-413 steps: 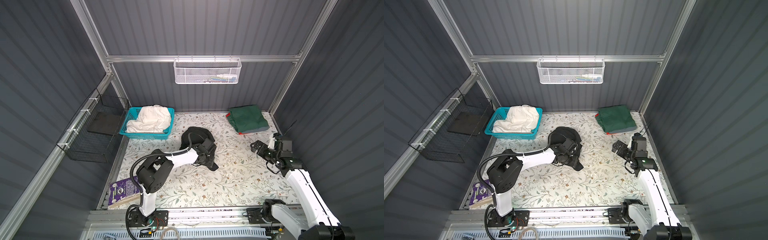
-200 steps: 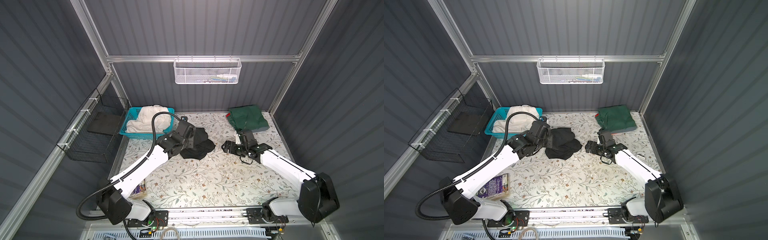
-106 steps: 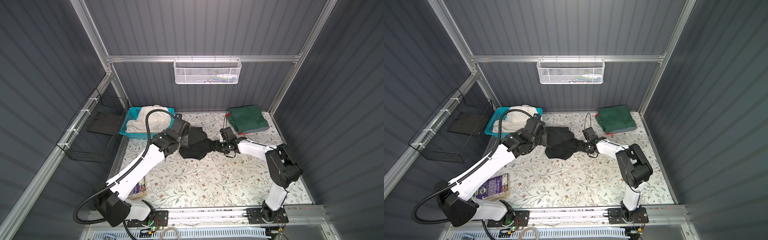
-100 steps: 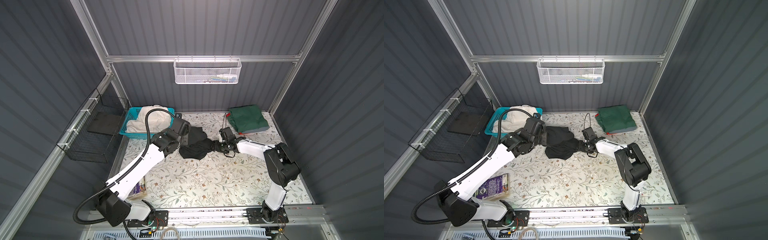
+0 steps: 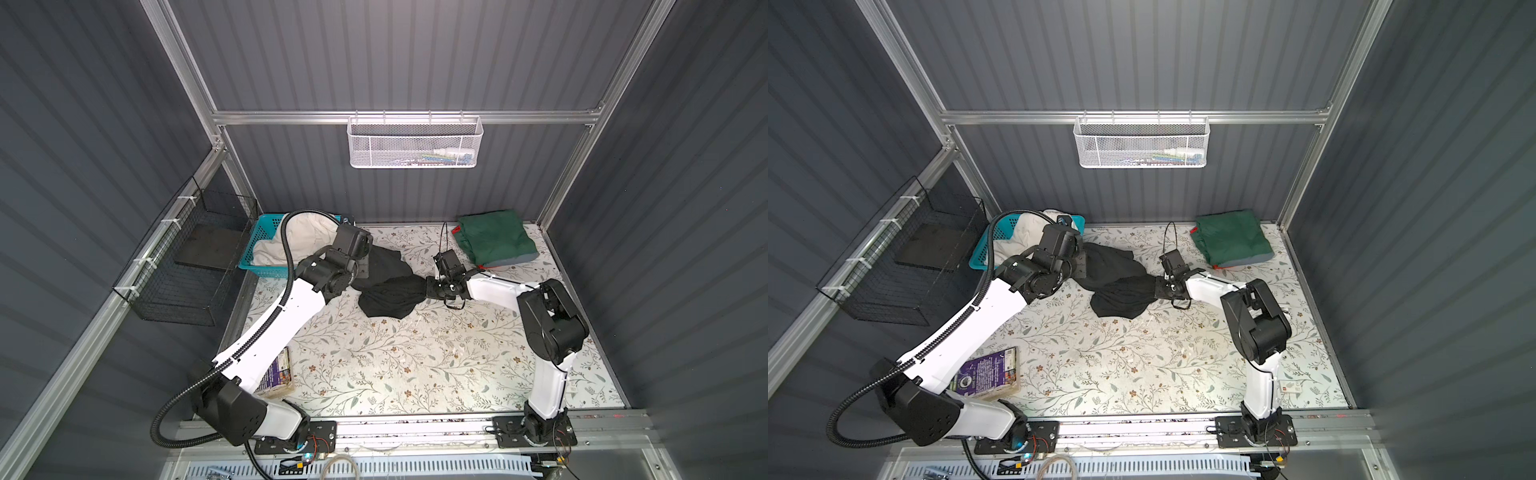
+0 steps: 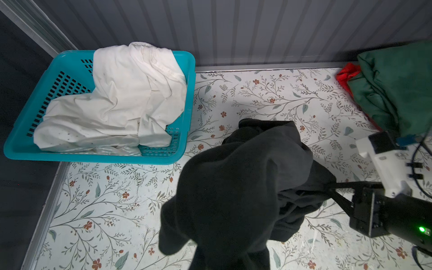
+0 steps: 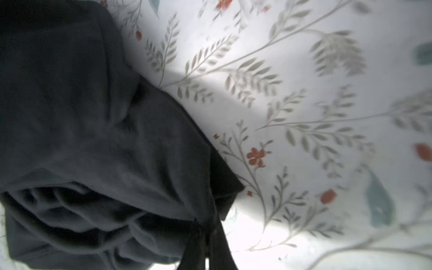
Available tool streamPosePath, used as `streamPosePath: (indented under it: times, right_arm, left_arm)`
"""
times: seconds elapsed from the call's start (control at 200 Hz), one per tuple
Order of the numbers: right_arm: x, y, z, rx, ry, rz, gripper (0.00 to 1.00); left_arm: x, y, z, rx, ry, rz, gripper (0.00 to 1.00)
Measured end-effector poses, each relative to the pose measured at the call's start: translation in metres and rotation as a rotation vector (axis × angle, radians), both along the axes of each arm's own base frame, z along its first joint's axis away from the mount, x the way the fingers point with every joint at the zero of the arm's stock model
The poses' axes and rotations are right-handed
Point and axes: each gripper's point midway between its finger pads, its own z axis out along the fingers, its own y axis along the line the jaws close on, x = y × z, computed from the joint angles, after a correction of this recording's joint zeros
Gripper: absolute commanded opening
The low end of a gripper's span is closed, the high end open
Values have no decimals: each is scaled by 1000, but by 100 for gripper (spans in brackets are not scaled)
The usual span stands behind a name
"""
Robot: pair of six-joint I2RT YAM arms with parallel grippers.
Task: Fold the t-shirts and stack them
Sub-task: 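Lift the t-shirt with both grippers, swing it out and lay it flat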
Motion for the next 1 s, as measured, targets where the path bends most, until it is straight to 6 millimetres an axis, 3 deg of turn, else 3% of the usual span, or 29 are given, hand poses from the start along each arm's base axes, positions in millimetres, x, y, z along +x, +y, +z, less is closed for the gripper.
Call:
streamPosePath:
  times: [0.215,0.55,0.685,0.82,0.925,1.0]
  right_arm:
    - [28,-17,65,-38,-132,-28,0]
    - [56,-82,191,-249,-399,-107,0]
    - [51,-105,240,-369,-508,-117,0]
    - [35,-125,280,-451,-586,-140,0]
    - [16,-135,301,-462,-629,-161,0]
    - [-3,-136,303,-453,-639,-151,0]
  left_arm:
    - [29,21,0,-32,-1,52,0]
    - [77,38,24,-124,-35,84,0]
    - [82,37,44,-150,-74,75,0]
    - [80,34,50,-167,-80,62,0]
    - [72,35,46,-182,-74,60,0]
    - [57,36,37,-208,-55,56,0]
